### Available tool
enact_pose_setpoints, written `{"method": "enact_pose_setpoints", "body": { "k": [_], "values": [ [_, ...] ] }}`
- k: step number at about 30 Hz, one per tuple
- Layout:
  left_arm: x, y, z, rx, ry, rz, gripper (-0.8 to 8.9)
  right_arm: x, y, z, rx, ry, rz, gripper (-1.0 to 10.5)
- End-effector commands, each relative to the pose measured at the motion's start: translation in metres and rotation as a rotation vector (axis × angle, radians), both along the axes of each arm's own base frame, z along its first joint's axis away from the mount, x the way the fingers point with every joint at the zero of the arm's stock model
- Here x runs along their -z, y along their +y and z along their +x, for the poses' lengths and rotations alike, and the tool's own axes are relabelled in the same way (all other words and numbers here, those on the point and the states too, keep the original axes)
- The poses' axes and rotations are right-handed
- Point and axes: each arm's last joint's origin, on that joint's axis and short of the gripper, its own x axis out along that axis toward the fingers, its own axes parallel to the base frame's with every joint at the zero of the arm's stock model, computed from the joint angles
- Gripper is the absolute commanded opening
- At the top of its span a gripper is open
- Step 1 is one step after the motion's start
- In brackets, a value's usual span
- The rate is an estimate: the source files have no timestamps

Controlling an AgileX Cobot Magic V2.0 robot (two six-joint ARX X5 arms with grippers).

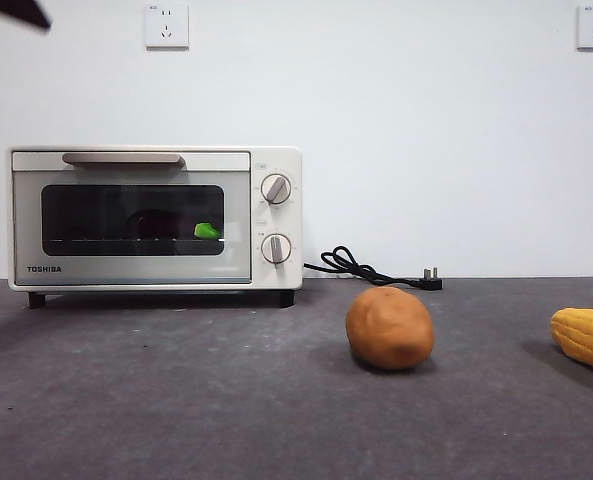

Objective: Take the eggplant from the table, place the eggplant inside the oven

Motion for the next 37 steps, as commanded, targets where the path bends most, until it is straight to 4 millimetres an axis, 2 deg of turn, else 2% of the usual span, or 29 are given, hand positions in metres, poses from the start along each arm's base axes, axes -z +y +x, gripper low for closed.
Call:
{"method": "enact_pose_setpoints", "body": {
  "k": [1,5,10,18,21,27,37],
  "values": [
    [-0.014,-0.009,-0.024,-0.04,-0.033,0.031,-0.07,0.003,0.0,0.0,-0.009,0.011,-0.028,0.0],
    [-0.029,-0.018,-0.068,-0.067,-0.062,0.079,-0.07,0.003,0.0,0.0,-0.008,0.011,-0.028,0.0],
    [-0.038,-0.017,-0.121,-0.069,-0.08,0.09,-0.07,0.003,0.0,0.0,-0.008,0.012,-0.028,0.0],
    [-0.04,-0.01,-0.205,-0.085,-0.142,0.085,-0.07,0.003,0.0,0.0,-0.008,0.012,-0.028,0.0],
    [-0.037,-0.007,-0.229,-0.116,-0.162,0.098,-0.07,0.003,0.0,0.0,-0.008,0.012,-0.028,0.0],
    [-0.03,-0.006,-0.248,-0.119,-0.145,0.102,-0.07,0.003,0.0,0.0,-0.002,0.009,-0.032,0.0],
    [-0.032,-0.006,-0.24,-0.117,-0.14,0.102,-0.05,0.003,0.0,0.0,-0.001,0.009,-0.032,0.0]
  ]
}}
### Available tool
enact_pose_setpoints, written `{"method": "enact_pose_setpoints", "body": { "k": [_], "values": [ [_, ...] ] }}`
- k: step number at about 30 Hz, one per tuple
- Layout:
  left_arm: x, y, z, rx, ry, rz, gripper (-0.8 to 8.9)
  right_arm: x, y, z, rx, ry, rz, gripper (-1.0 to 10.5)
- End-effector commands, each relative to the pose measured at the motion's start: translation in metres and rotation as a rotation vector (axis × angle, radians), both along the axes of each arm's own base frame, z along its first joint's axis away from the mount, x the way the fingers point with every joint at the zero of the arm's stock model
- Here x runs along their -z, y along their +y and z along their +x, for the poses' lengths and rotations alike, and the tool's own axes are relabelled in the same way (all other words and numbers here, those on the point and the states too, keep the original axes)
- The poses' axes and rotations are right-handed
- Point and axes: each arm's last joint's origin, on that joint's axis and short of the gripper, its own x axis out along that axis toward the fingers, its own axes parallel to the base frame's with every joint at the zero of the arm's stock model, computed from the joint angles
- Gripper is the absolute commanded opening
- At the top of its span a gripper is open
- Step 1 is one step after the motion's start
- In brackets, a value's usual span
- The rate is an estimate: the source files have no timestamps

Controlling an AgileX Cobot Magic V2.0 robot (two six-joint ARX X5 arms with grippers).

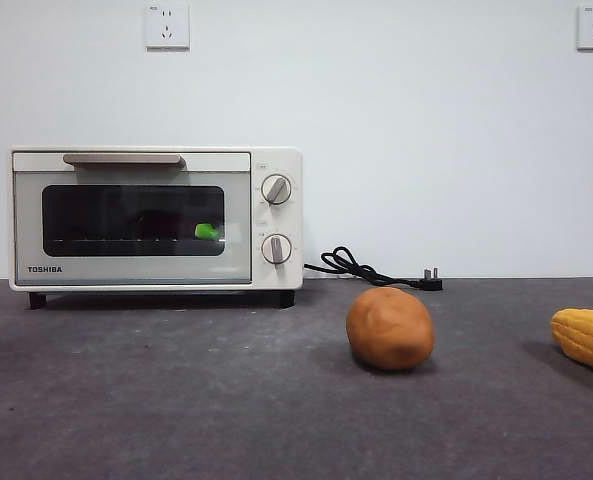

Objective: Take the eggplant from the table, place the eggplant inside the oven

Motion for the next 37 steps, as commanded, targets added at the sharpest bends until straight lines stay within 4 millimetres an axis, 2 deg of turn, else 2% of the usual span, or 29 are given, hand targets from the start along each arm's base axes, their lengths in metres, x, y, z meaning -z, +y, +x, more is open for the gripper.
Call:
{"method": "enact_pose_setpoints", "body": {
  "k": [1,9,37],
  "values": [
    [-0.0008,-0.0004,0.0049,-0.001,-0.001,-0.007,-0.05,0.0032,-0.0002,-0.0002,-0.003,0.017,-0.024,0.0],
    [-0.0015,-0.0009,0.011,0.0,0.01,-0.005,-0.04,0.0033,-0.0005,0.0001,0.008,0.011,-0.03,0.0],
    [-0.0004,-0.0012,0.0095,0.001,0.043,-0.043,-0.04,0.0033,-0.0005,0.0001,0.008,0.011,-0.03,0.0]
  ]
}}
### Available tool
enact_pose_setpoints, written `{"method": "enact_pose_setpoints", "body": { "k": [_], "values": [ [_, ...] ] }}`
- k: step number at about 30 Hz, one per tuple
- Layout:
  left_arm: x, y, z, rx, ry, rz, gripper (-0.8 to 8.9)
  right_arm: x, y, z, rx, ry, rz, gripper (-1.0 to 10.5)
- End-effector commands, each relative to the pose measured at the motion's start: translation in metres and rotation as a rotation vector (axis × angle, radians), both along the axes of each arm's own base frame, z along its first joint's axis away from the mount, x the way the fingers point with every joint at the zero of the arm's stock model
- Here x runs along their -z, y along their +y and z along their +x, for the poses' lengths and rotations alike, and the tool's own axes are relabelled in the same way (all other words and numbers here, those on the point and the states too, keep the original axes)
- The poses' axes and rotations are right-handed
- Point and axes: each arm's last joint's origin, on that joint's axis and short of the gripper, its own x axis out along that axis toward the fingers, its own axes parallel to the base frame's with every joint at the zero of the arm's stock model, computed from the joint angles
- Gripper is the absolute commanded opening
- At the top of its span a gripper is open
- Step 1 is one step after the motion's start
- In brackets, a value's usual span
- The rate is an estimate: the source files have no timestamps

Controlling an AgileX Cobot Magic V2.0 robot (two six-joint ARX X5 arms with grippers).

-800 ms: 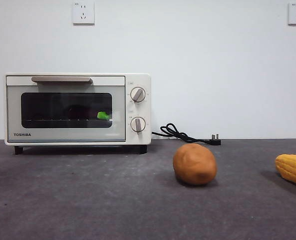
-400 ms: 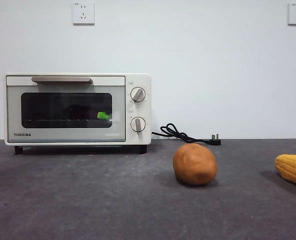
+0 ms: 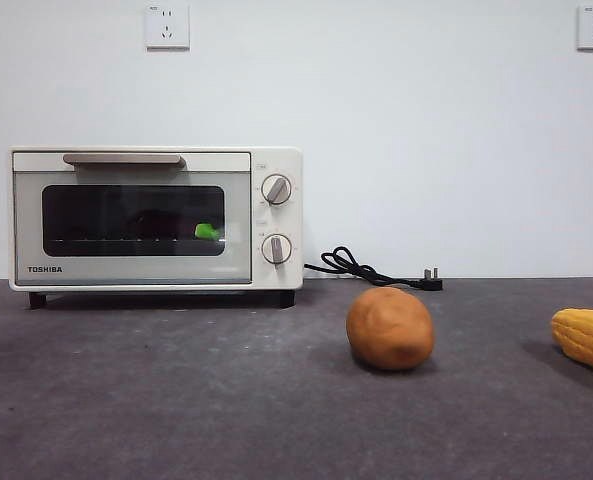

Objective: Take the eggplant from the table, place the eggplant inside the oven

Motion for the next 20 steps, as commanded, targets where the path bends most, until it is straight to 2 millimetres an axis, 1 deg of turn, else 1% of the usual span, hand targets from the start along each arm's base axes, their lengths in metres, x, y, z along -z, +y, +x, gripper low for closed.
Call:
{"method": "enact_pose_setpoints", "body": {
  "k": [1,3,5,9,12,14,16,20],
  "values": [
    [-0.001,0.0,0.001,-0.003,-0.014,-0.004,-0.04,0.003,0.0,0.0,-0.001,0.015,-0.025,0.0],
    [-0.004,0.0,0.003,-0.002,-0.048,0.001,-0.04,0.003,0.0,0.0,-0.001,0.015,-0.025,0.0],
    [-0.008,0.0,0.004,0.015,-0.119,0.031,-0.04,0.003,0.0,0.0,-0.001,0.015,-0.025,0.0],
    [-0.021,0.0,0.002,0.016,-0.335,0.097,-0.04,0.003,0.0,0.0,-0.001,0.015,-0.025,0.0],
    [-0.025,0.001,-0.004,-0.009,-0.504,0.121,-0.04,0.003,0.0,0.0,-0.001,0.015,-0.025,0.0],
    [-0.021,0.001,-0.005,-0.026,-0.603,0.131,-0.04,0.003,0.0,0.0,-0.001,0.015,-0.025,0.0],
    [-0.012,0.001,-0.003,-0.037,-0.695,0.143,-0.04,0.003,0.0,0.0,-0.001,0.015,-0.025,0.0],
    [0.018,0.001,0.009,-0.048,-0.835,0.179,-0.04,0.003,0.0,0.0,-0.001,0.015,-0.025,0.0]
  ]
}}
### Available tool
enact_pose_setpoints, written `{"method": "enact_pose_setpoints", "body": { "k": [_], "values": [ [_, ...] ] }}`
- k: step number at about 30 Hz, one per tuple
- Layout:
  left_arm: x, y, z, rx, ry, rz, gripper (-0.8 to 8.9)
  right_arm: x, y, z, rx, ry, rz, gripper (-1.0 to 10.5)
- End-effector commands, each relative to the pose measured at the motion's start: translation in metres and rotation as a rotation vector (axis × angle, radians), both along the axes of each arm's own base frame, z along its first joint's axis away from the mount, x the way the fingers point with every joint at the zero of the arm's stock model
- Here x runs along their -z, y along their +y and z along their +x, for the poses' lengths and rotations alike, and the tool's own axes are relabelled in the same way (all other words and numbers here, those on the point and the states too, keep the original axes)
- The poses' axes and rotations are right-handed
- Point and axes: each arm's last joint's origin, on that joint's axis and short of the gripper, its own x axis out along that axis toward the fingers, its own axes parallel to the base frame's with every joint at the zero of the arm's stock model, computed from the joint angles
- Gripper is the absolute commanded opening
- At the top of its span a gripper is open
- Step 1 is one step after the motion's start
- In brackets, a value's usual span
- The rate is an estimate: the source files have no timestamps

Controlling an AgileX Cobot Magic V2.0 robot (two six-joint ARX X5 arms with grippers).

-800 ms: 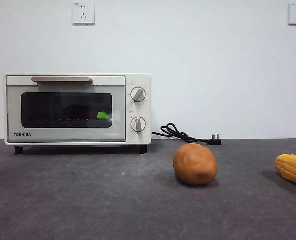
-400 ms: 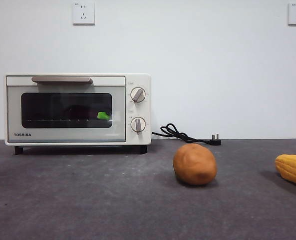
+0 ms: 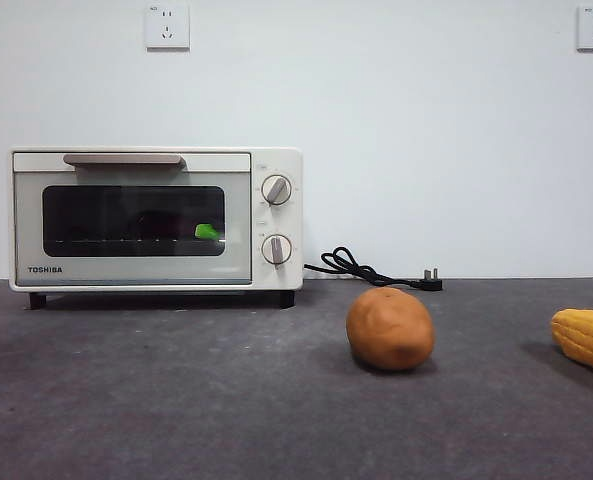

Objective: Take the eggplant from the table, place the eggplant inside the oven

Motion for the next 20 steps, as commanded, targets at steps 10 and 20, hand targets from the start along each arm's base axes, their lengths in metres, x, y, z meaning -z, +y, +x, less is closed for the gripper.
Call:
{"method": "enact_pose_setpoints", "body": {
  "k": [10,20],
  "values": [
    [0.131,0.0,0.059,-0.02,0.087,0.035,-0.04,0.003,0.0,0.0,-0.001,0.016,-0.025,0.0],
    [0.212,0.006,0.073,-0.215,0.255,-0.091,-0.04,0.003,0.0,0.0,-0.001,0.016,-0.025,0.0]
  ]
}}
